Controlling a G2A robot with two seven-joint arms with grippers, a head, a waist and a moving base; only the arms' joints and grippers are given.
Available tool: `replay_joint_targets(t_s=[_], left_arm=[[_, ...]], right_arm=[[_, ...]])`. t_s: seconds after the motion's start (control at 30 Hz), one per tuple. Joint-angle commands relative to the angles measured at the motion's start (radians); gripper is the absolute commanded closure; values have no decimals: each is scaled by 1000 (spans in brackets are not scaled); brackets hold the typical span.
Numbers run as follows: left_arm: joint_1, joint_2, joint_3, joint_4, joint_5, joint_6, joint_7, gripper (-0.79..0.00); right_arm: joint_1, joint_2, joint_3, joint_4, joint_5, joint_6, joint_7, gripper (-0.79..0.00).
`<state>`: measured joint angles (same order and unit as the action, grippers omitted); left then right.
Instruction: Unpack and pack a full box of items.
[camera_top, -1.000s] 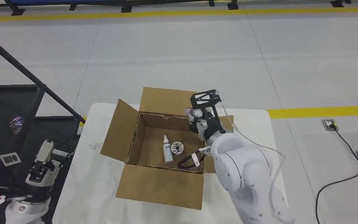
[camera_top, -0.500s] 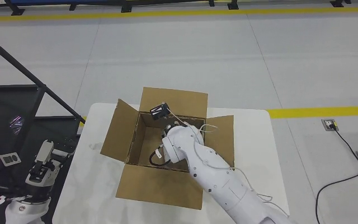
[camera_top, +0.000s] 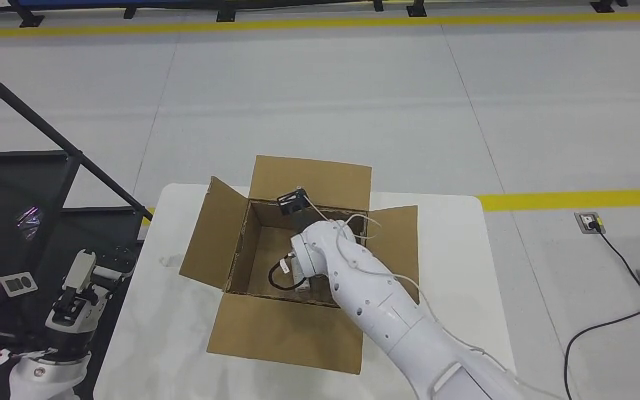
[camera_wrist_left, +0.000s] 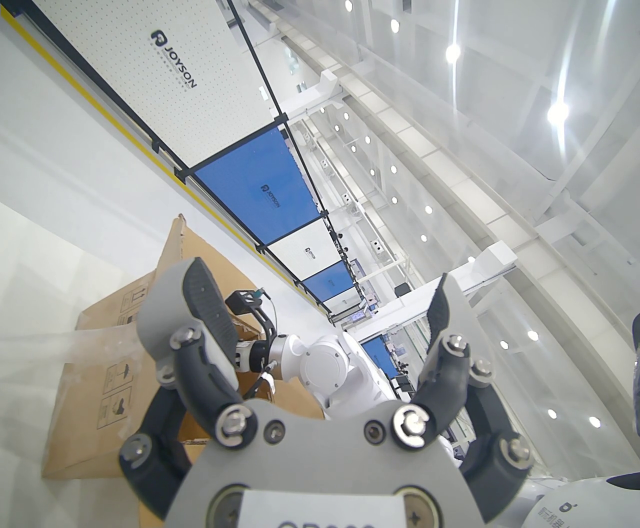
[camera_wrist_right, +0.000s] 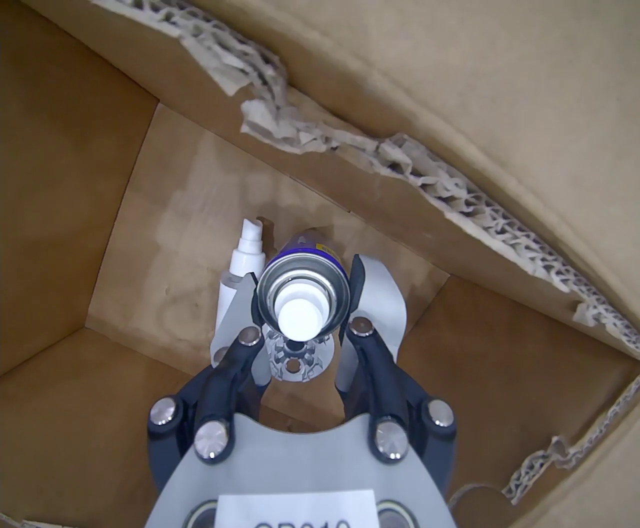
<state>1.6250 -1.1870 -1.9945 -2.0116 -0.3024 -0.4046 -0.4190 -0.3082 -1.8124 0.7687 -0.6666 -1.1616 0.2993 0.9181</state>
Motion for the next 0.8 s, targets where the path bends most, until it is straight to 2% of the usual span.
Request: replay_joint_targets(t_s=[0.0,0.03,0.07,0.1,0.2,0.33,0.47,0.57,0.6,0.7,0.77], left_arm=[[0,0,0,0,0,0,0,-785],[0,0,0,0,0,0,0,-785],[0,0,0,0,0,0,0,-785],[0,0,0,0,0,0,0,-785],[0,0,0,0,0,0,0,-785],[0,0,0,0,0,0,0,-785],[0,0,0,0,0,0,0,-785],[0,0,4,-6,-5,4,1,-785],[0,0,3,-6,-4,1,5,-785],[1,-1,2,-4,3,-2,16,-785],[-1,-1,-1,-2,19,0,30,-785]], right_arm=[[12,-8,1,35,12,-7,-10,0],[17,-12,1,47,17,-11,-14,0],[22,-16,1,58,22,-13,-19,-37],[26,-20,1,69,25,-15,-22,-212],[35,-30,-1,90,29,-12,-31,-215],[44,-42,-4,110,27,-6,-36,-308],[48,-50,-4,123,25,0,-40,-422],[51,-54,-1,130,21,5,-41,-563],[52,-55,1,129,20,6,-44,-560],[53,-57,7,123,19,4,-50,-480],[52,-55,18,111,25,-2,-61,-499]])
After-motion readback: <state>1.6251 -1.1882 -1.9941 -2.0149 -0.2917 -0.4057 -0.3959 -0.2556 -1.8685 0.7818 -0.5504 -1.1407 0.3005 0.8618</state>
